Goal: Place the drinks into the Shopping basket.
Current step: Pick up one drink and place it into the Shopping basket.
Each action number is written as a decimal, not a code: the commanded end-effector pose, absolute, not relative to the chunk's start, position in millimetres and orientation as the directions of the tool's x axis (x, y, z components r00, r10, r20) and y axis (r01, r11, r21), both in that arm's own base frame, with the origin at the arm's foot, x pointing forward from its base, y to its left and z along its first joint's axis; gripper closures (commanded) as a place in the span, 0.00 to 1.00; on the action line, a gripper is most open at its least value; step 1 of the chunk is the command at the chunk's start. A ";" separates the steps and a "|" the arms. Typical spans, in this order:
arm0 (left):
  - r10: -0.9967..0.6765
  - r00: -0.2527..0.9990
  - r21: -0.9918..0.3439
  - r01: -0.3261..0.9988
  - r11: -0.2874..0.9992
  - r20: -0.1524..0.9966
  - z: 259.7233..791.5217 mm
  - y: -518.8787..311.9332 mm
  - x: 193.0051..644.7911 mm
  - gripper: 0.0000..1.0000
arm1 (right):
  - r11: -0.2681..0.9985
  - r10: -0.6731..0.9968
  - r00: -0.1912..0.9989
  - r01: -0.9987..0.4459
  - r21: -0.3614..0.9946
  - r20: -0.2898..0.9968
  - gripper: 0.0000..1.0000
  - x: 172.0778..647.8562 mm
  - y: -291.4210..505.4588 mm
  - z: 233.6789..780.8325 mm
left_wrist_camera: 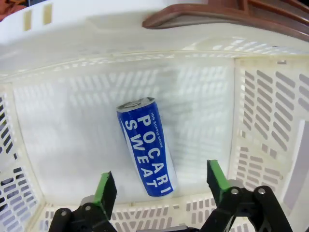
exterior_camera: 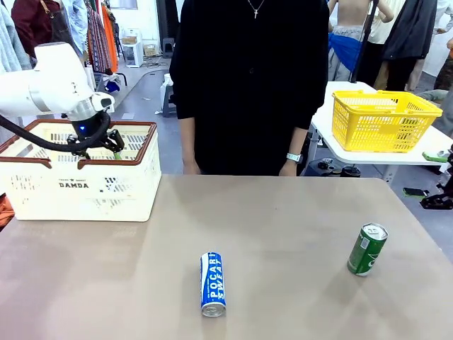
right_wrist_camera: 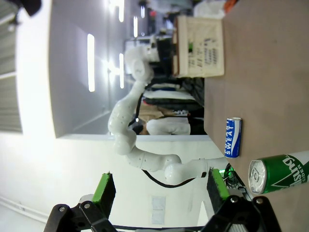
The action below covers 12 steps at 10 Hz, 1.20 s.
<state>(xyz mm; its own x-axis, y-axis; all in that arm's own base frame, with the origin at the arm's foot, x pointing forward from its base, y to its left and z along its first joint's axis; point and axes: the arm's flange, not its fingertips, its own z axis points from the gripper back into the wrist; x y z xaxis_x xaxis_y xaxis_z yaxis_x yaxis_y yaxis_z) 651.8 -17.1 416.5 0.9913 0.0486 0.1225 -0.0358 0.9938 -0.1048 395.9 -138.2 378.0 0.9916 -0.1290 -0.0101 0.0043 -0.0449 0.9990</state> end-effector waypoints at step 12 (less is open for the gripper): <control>-0.133 0.894 -0.841 0.447 0.304 0.427 494.2 190.4 392.8 0.00 | -0.038 -0.114 0.993 0.011 0.999 -0.015 0.00 395.6 -139.6 382.5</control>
